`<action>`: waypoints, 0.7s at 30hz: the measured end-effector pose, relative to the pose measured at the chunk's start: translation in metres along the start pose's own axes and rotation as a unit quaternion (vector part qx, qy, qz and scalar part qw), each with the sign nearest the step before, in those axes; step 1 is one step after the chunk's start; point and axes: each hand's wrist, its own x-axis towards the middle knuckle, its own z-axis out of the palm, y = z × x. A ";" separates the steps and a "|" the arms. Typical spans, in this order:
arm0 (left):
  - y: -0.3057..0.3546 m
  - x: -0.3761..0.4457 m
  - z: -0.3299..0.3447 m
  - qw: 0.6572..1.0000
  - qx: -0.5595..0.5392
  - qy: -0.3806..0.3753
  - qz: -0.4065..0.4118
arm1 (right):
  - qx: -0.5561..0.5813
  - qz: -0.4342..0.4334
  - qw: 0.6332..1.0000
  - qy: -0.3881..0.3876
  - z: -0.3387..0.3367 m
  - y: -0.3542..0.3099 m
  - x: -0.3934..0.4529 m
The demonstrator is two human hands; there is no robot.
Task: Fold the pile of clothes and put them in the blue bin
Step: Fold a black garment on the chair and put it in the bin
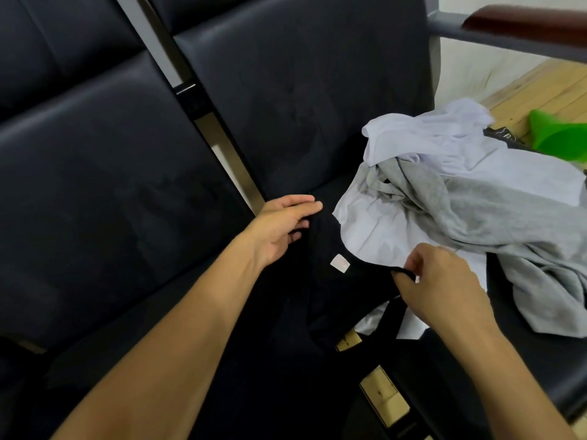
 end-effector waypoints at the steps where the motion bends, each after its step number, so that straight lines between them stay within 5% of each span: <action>1: 0.001 0.001 0.003 1.000 -0.004 -0.001 0.005 | 0.036 0.024 0.999 -0.026 -0.002 0.001 0.002; 5: 0.003 0.008 0.003 0.999 -0.044 0.016 0.008 | 0.305 0.091 0.932 -0.172 -0.018 0.001 0.005; 8: 0.010 0.019 -0.004 0.987 0.134 0.057 0.066 | 0.390 0.102 0.885 -0.234 -0.026 -0.004 0.002; 15: 0.066 0.027 -0.020 0.840 0.512 0.036 0.178 | 0.554 0.069 0.782 -0.278 -0.019 -0.014 0.002; 17: 0.077 0.024 -0.023 0.823 0.541 0.006 0.171 | 0.532 0.064 0.809 -0.241 -0.015 -0.011 0.003; 21: 0.086 0.015 -0.036 0.826 0.539 -0.047 0.157 | 0.282 0.006 0.957 -0.064 -0.004 -0.006 0.006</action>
